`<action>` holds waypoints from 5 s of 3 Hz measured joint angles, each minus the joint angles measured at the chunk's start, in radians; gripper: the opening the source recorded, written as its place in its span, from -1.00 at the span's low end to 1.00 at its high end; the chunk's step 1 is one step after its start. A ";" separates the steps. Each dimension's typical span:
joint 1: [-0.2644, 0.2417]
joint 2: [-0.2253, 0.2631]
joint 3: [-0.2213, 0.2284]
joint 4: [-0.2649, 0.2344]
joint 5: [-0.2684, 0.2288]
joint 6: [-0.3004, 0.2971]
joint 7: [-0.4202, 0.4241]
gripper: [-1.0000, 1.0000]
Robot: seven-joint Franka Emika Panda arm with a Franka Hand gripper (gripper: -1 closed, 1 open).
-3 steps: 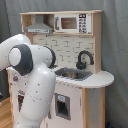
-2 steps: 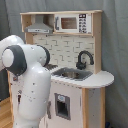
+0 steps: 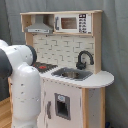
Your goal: Play with the kitchen
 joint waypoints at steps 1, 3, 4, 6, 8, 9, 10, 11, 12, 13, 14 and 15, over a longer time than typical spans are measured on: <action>0.035 -0.082 -0.023 -0.019 0.036 0.043 -0.041 1.00; 0.106 -0.247 -0.069 -0.056 0.107 0.131 -0.124 1.00; 0.142 -0.331 -0.092 -0.075 0.143 0.174 -0.166 1.00; 0.213 -0.497 -0.138 -0.113 0.215 0.262 -0.249 1.00; 0.283 -0.661 -0.184 -0.149 0.285 0.347 -0.332 1.00; 0.317 -0.740 -0.206 -0.167 0.319 0.389 -0.372 1.00; 0.351 -0.819 -0.227 -0.184 0.353 0.430 -0.412 1.00; 0.384 -0.896 -0.249 -0.202 0.387 0.470 -0.450 1.00; 0.416 -0.972 -0.270 -0.218 0.419 0.510 -0.487 1.00; 0.446 -1.044 -0.290 -0.234 0.450 0.548 -0.523 1.00; 0.482 -1.125 -0.313 -0.253 0.486 0.591 -0.565 1.00; 0.515 -1.203 -0.335 -0.269 0.520 0.632 -0.604 1.00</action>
